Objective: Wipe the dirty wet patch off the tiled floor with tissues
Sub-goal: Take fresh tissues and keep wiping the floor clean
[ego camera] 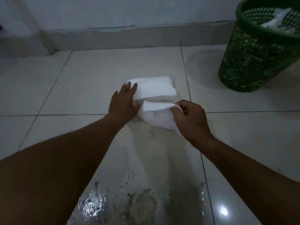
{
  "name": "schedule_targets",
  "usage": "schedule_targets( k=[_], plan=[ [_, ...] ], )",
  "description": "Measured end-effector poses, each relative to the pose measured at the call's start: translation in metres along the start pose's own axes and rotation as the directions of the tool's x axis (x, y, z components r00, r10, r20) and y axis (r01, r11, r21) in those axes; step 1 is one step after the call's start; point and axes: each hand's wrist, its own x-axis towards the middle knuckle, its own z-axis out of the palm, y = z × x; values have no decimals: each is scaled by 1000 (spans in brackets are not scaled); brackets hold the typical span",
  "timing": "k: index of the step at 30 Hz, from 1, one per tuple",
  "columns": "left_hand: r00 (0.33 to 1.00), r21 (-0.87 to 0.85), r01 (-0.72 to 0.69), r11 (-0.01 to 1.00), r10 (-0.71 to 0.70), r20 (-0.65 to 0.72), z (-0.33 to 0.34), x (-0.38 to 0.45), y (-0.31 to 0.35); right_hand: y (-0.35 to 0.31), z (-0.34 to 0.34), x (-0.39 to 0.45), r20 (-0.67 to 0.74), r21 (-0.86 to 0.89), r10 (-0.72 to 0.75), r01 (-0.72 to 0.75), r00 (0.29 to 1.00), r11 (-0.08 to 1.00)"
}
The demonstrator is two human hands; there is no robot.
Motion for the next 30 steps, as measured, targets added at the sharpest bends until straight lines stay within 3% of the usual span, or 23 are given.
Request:
schedule_targets(
  k=[7,10,14,18,25,30],
  plan=[
    [984,-262,-154,953,123,-133,-30,-86,-2,-30,13,-28,154,-134,-10,31,988,990],
    [981,-246,-179,953,153,-120,-47,-118,-6,-48,30,-36,242,-161,-34,74,970,984],
    [950,-180,-190,965,135,-281,-59,-140,-25,-65,53,-48,317,-144,-84,136,945,980],
    [952,-133,-152,979,109,-285,-67,-164,-50,-74,66,-60,385,-104,-162,217,909,971],
    [981,-152,-51,987,21,-193,-70,-226,-82,-83,80,-87,550,-132,-297,432,780,892],
    [990,-219,81,972,-104,-93,-71,-293,-88,-92,94,-125,737,-51,-306,501,603,864]
  ],
)
